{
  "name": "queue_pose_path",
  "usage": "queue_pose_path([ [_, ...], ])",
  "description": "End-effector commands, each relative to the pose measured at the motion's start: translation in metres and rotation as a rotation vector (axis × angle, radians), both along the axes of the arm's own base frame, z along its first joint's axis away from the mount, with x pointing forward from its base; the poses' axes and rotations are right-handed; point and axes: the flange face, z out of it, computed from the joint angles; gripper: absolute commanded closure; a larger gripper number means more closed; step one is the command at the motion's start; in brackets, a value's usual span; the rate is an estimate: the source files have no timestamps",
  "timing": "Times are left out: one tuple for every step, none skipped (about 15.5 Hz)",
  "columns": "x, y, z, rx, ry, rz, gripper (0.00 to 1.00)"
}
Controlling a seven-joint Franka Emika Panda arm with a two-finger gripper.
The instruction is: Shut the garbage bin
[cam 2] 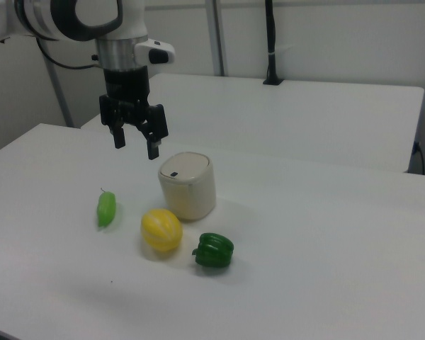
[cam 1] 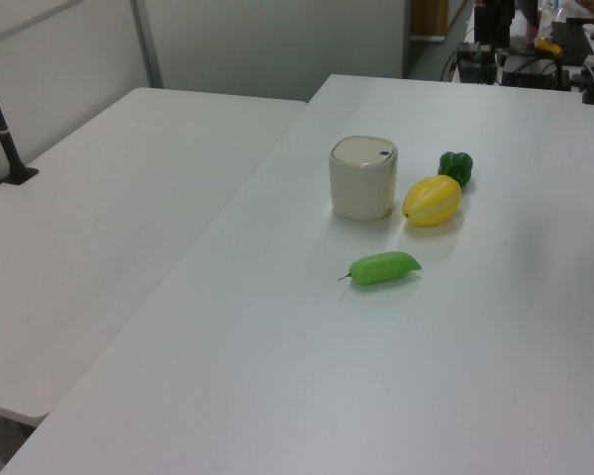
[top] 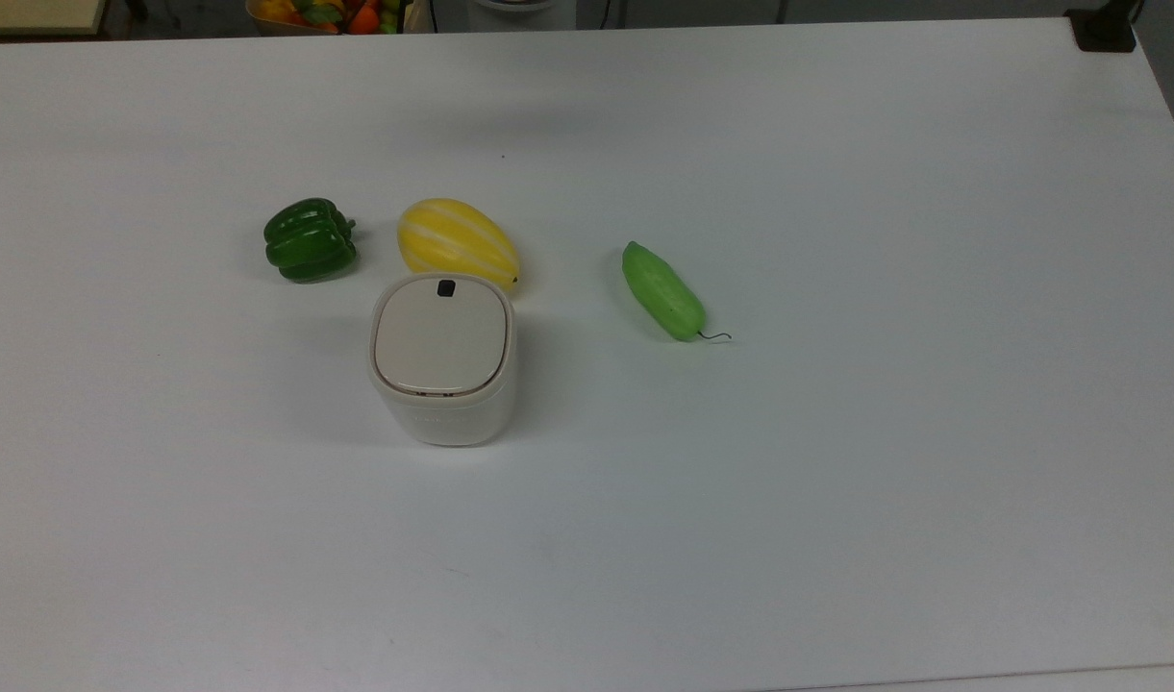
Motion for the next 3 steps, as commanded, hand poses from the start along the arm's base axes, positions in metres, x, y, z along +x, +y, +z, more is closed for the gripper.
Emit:
queue_pose_path([
  [-0.0060,0.0034,0.0020,-0.020,0.009,-0.023,0.00],
  [-0.0062,0.0034,0.0019,-0.020,0.010,-0.023,0.00],
  [-0.0066,0.0036,0.0027,-0.019,0.009,-0.023,0.00],
])
